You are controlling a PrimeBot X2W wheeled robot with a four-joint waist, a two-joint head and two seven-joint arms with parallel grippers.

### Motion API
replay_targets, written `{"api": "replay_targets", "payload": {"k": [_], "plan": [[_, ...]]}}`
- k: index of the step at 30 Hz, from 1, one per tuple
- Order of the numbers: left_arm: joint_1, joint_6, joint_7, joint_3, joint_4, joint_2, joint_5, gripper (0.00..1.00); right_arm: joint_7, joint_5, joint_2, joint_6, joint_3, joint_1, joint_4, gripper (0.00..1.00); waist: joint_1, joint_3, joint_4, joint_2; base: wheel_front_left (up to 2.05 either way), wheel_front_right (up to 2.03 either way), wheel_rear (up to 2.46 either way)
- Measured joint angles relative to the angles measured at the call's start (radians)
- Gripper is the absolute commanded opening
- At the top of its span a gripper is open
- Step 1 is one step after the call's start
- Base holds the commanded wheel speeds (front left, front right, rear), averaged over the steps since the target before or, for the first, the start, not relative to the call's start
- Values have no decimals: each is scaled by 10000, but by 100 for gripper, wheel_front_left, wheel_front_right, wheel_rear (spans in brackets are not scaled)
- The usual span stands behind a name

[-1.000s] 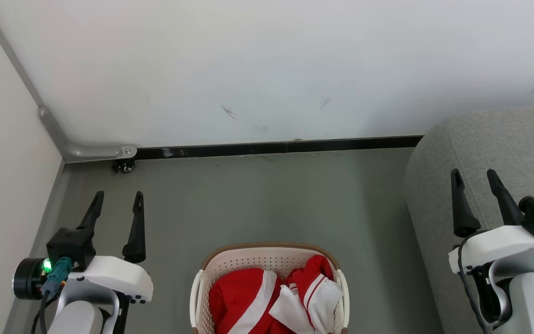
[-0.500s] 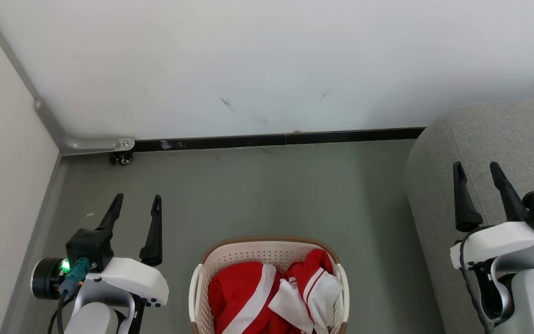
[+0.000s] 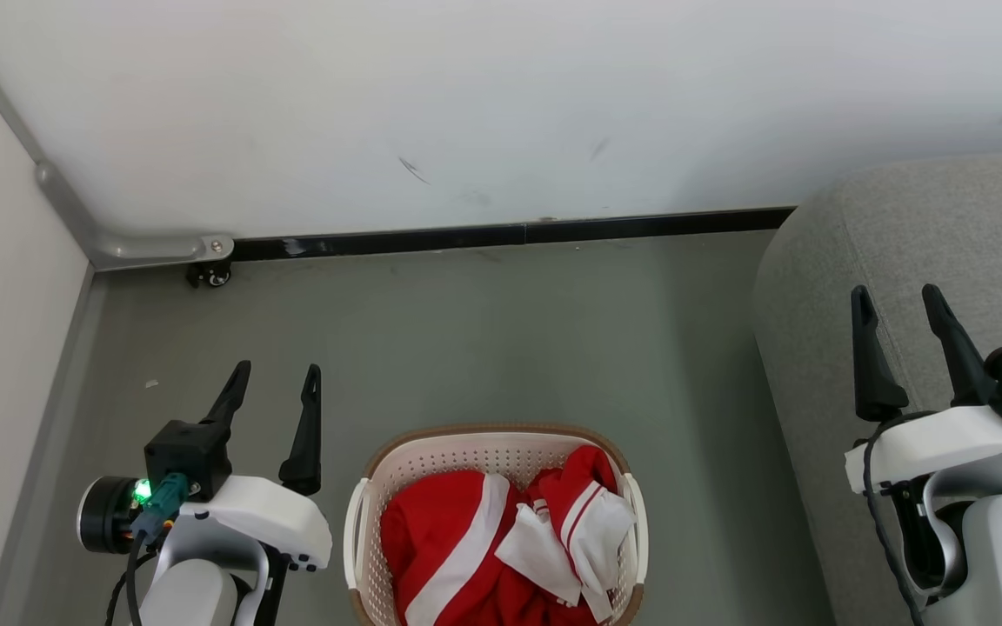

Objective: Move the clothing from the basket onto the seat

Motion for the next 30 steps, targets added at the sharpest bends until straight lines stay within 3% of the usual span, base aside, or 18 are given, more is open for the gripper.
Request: {"api": "replay_targets", "payload": {"k": [30], "plan": [[-803, -130, -2, -320, 995, -460, 8, 100, 75, -127, -6, 0, 69, -606, -1179, 100, 0, 1227, -431, 0, 0, 0, 0]]}}
